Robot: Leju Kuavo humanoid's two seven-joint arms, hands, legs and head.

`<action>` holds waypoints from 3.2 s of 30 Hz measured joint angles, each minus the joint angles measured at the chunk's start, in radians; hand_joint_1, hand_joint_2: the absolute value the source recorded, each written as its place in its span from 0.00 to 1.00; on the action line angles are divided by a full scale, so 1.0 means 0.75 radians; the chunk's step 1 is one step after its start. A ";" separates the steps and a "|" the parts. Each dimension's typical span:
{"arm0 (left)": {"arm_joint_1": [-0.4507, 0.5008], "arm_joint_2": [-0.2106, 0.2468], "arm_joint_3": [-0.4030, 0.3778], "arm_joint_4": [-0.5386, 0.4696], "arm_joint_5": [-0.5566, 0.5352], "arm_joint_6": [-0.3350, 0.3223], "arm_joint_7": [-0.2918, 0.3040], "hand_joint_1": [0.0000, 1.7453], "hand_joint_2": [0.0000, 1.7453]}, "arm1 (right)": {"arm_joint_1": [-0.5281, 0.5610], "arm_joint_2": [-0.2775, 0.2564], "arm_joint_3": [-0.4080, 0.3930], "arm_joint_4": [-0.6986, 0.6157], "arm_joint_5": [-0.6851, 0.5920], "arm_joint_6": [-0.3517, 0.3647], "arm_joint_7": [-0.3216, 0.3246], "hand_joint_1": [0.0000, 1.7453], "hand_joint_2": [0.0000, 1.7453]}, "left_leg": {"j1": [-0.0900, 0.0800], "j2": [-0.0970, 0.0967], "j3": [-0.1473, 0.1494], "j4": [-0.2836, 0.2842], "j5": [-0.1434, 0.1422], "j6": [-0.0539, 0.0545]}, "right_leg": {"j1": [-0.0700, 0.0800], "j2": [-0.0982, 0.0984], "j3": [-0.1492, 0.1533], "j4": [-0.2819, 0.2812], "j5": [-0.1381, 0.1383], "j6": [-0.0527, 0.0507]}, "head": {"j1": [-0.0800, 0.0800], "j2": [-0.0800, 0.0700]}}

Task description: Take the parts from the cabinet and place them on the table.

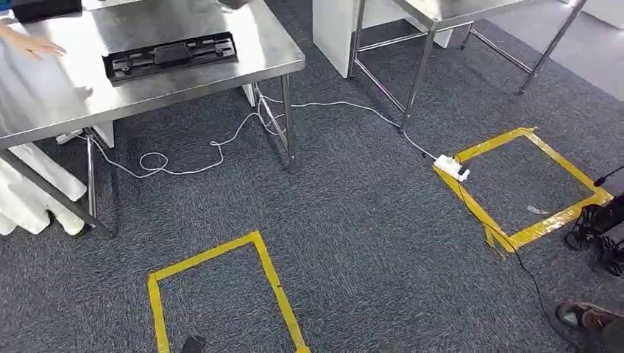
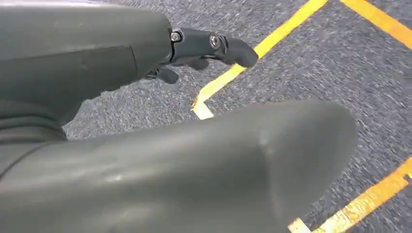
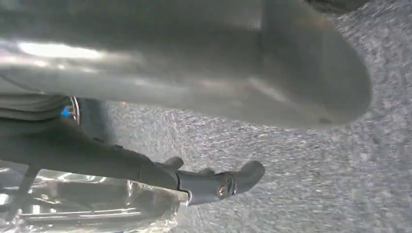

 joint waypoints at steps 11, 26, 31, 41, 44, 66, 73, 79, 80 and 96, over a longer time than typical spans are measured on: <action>0.040 0.017 0.001 0.004 -0.003 0.017 0.012 0.00 0.00 | -0.005 0.010 -0.029 -0.001 -0.010 -0.004 0.027 0.00 0.00 | -0.008 -0.267 -0.065 0.044 0.022 0.053 | 0.060 0.200 -0.013 0.022 0.008 -0.031 | -0.012 0.000; 0.035 0.018 0.001 0.005 -0.020 -0.281 0.324 0.00 0.00 | -0.003 0.023 -0.032 0.002 0.004 0.166 0.020 0.00 0.00 | -0.021 -0.004 -0.032 0.009 0.023 0.045 | 0.040 -0.106 -0.003 0.017 -0.004 0.045 | 0.000 0.000; 0.020 0.024 0.000 0.005 -0.025 -0.287 0.339 0.00 0.00 | -0.003 0.014 -0.041 0.002 0.003 0.175 0.021 0.00 0.00 | -0.004 -0.046 -0.019 0.044 -0.033 0.005 | 0.015 -0.008 -0.011 0.012 0.005 -0.020 | -0.020 0.000; 0.014 0.031 -0.011 0.013 -0.053 -0.318 0.417 0.00 0.00 | -0.006 0.012 -0.062 0.002 -0.010 0.226 0.024 0.00 0.00 | -0.015 -0.278 -0.071 0.037 0.031 0.057 | 0.064 0.193 -0.010 0.028 0.006 -0.046 | -0.022 0.000; 0.000 0.031 -0.013 0.013 -0.058 -0.326 0.421 0.00 0.00 | 0.002 0.011 -0.067 0.002 -0.016 0.237 0.024 0.00 0.00 | -0.029 -0.229 -0.072 0.043 0.032 0.067 | 0.051 0.234 -0.025 0.013 0.016 -0.022 | -0.022 0.000; -0.009 0.017 -0.032 0.014 -0.079 -0.330 0.446 0.00 0.00 | -0.007 0.008 -0.098 0.004 0.005 0.246 0.066 0.00 0.00 | -0.010 -0.156 -0.229 0.465 -0.215 0.031 | 0.043 0.089 -0.028 0.031 0.004 -0.054 | -0.030 0.000; -0.010 0.022 -0.032 0.014 -0.089 -0.334 0.437 0.00 0.00 | -0.005 0.013 -0.104 0.004 0.004 0.246 0.066 0.00 0.00 | -0.024 -0.241 -0.067 0.054 0.021 0.068 | 0.059 0.205 -0.030 0.036 0.010 -0.039 | -0.030 0.000; -0.022 0.017 -0.032 0.013 -0.101 -0.342 0.477 0.00 0.00 | -0.006 0.011 -0.106 0.004 0.011 0.246 0.058 0.00 0.00 | -0.028 -0.140 -0.059 0.014 0.057 0.105 | 0.055 0.066 -0.178 0.281 -0.113 -0.027 | -0.018 0.000; -0.022 0.017 -0.032 0.013 -0.101 -0.342 0.481 0.00 0.00 | -0.007 0.011 -0.107 0.004 0.012 0.246 0.054 0.00 0.00 | -0.029 -0.118 -0.062 0.014 0.056 0.104 | 0.048 0.061 -0.230 0.383 -0.149 -0.023 | -0.021 0.000; -0.009 0.009 -0.033 0.012 -0.102 -0.324 0.466 0.00 0.00 | 0.000 0.004 -0.107 0.005 0.039 0.250 0.038 0.00 0.00 | -0.015 -0.152 -0.224 0.457 -0.213 0.029 | 0.036 0.080 -0.034 0.032 0.007 -0.045 | -0.045 0.000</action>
